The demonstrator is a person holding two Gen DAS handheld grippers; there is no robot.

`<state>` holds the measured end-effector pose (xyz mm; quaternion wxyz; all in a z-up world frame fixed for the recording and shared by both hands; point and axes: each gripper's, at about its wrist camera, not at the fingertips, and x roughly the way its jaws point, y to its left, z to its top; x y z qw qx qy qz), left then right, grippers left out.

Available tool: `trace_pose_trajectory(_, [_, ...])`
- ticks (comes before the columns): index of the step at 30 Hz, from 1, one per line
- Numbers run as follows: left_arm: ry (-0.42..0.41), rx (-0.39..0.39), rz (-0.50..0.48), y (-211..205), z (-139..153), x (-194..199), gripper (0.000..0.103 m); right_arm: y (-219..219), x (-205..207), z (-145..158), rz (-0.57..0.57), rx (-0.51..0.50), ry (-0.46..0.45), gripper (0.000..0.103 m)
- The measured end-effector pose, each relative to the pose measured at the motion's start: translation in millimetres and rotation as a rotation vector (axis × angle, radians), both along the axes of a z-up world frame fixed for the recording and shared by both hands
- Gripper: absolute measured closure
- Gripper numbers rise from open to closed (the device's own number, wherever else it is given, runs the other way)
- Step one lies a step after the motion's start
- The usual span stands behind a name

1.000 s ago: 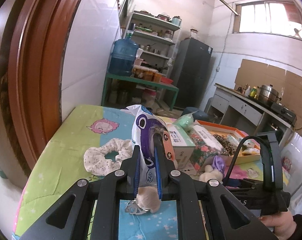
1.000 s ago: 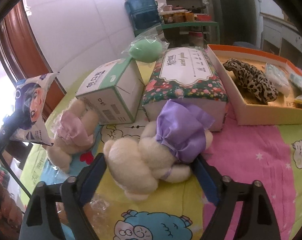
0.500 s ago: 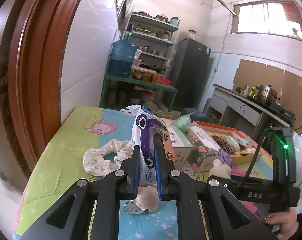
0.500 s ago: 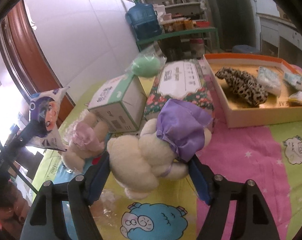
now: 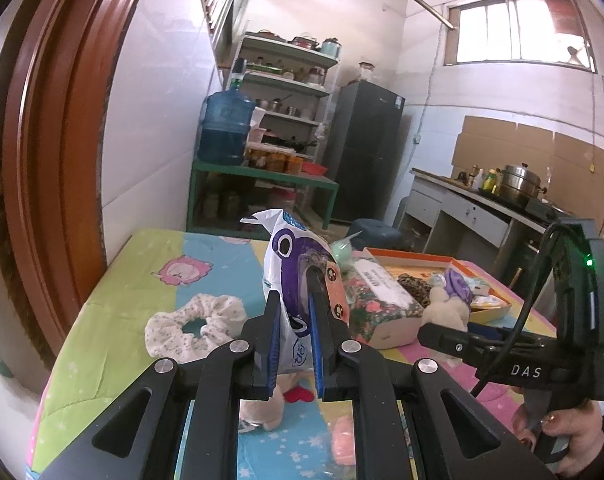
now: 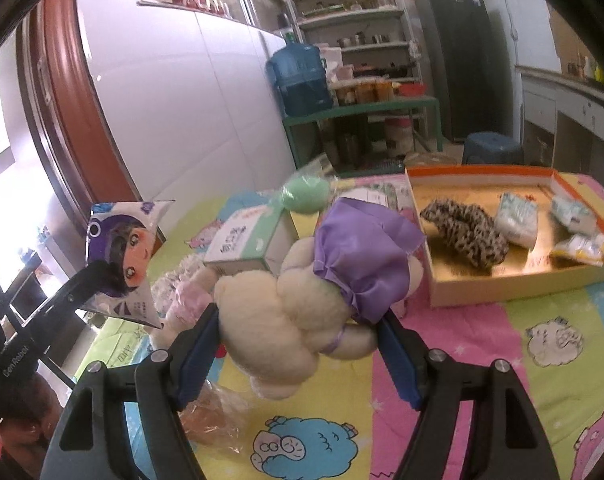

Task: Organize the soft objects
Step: 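Carry the packet and teddy bear in both grippers over the orange box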

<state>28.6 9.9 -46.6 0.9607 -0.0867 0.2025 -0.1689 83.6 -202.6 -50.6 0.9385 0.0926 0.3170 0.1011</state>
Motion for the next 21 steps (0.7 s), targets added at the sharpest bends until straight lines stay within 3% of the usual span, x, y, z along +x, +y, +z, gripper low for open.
trace_pose_trajectory(21, [-0.041, 0.010, -0.104, -61, 27, -4, 0.090, -59, -20, 25, -0.085, 0.034, -0.088, 0.028])
